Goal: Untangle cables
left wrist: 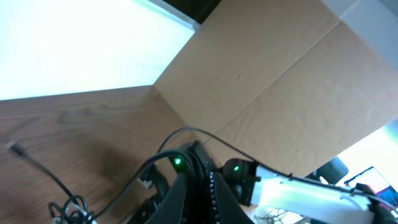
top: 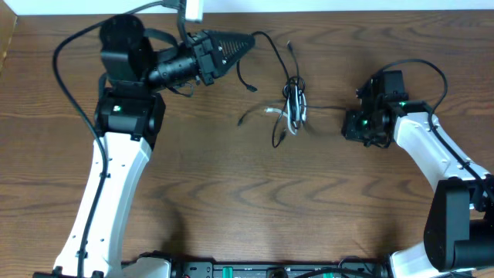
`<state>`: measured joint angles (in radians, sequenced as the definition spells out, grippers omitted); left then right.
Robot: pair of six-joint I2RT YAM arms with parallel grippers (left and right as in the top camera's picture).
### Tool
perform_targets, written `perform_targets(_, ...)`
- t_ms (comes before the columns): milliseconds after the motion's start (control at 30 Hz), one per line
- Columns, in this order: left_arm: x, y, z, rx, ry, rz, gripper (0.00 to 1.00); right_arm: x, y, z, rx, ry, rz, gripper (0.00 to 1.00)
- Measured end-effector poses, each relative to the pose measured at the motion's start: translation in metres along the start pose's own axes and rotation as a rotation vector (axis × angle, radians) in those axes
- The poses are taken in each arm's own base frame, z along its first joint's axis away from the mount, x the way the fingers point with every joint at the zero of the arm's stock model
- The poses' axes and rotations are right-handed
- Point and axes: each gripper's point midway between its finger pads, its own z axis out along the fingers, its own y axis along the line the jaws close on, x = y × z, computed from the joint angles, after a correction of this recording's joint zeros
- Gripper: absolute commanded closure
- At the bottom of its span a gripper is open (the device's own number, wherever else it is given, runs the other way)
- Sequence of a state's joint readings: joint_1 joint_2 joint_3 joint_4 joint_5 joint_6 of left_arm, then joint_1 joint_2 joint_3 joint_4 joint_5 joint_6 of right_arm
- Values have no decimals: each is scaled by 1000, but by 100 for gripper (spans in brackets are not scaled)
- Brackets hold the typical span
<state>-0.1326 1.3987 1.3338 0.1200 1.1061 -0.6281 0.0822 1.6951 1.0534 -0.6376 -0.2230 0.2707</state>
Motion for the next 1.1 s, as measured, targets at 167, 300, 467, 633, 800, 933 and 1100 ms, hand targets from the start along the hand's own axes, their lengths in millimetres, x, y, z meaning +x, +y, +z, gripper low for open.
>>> perform_targets(167, 8, -2, 1, 0, 26, -56, 92, 0, 14, -3, -77, 12, -103, 29)
perform_targets(300, 21, 0, 6, -4, 68, -90, 93, -19, 40, -23, -177, -24, -178, 30)
perform_targets(467, 29, -7, 13, 16, 94, -72, 93, -63, 79, -56, -315, -165, -246, 32)
perform_targets(633, 30, -7, 14, 19, 97, -67, 93, -78, 111, -67, -414, -239, -281, 32)
perform_targets(800, 30, -7, 14, 20, 97, -67, 93, -69, 143, -58, -474, -221, -336, 35)
perform_targets(933, 30, -7, 14, 20, 97, -66, 93, -57, 165, -32, -506, -172, -363, 37)
perform_targets(1100, 30, -7, 14, 20, 97, -67, 93, -55, 168, -6, -515, -132, -323, 46)
